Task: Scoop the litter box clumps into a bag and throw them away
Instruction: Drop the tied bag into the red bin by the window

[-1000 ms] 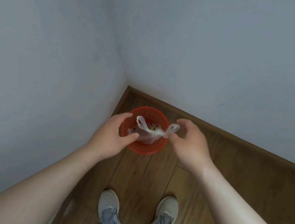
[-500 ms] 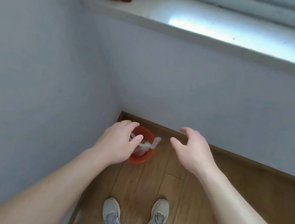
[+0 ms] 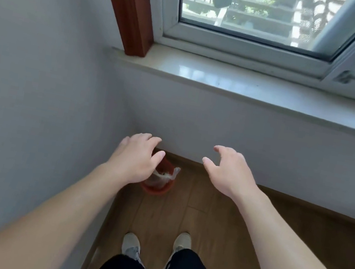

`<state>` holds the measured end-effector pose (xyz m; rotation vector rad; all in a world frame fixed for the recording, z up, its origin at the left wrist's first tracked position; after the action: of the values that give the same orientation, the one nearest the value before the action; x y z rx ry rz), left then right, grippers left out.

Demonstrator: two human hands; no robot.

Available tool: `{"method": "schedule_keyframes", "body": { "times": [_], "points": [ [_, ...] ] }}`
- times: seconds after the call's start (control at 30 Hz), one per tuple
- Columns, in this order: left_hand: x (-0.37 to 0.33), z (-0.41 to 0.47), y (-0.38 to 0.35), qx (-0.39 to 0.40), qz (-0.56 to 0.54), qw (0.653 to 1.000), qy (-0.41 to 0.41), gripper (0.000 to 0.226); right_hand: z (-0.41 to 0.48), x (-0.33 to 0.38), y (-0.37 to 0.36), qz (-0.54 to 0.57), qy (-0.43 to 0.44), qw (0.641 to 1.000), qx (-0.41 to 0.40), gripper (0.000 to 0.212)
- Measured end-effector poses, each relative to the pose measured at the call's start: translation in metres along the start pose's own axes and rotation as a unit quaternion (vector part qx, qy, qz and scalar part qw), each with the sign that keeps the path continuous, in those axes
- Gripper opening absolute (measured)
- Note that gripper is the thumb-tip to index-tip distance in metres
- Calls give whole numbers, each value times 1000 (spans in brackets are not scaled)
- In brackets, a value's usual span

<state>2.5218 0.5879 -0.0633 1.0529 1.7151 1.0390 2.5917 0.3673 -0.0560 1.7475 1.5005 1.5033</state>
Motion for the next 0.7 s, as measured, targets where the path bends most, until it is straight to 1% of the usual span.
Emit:
{"method": "schedule_keyframes", "body": {
  "times": [0.2,0.33,0.47,0.6,0.7],
  "points": [
    [-29,-17,23,-19,32,999,-10,49,-26,-6,28,-55,25,998,10,57],
    [-43,-19,30,-29,32,999,-31,48,-38,-12,39,-76,21,997,-9,53],
    [-55,-15,37,-31,35,997,-64,46,-53,-14,47,-88,-7,995,-45,45],
    [-69,-8,44,-28,38,991,-124,46,-70,-14,52,-85,-45,991,-96,47],
    [-79,-7,42,-21,34,983,-178,48,-92,-16,50,-76,-96,985,-125,49]
  ]
}}
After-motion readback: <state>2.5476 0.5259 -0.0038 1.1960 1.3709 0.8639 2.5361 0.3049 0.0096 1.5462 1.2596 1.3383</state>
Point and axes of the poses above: each hand's wrist, its own z-axis towards the middle knuckle, its own y-axis out of the back of the hand, x = y × z, the point moved 2 cm from there along z, towards the middle knuckle, and after that the axes turned 3 degrees about y, right-handed, at the moved point
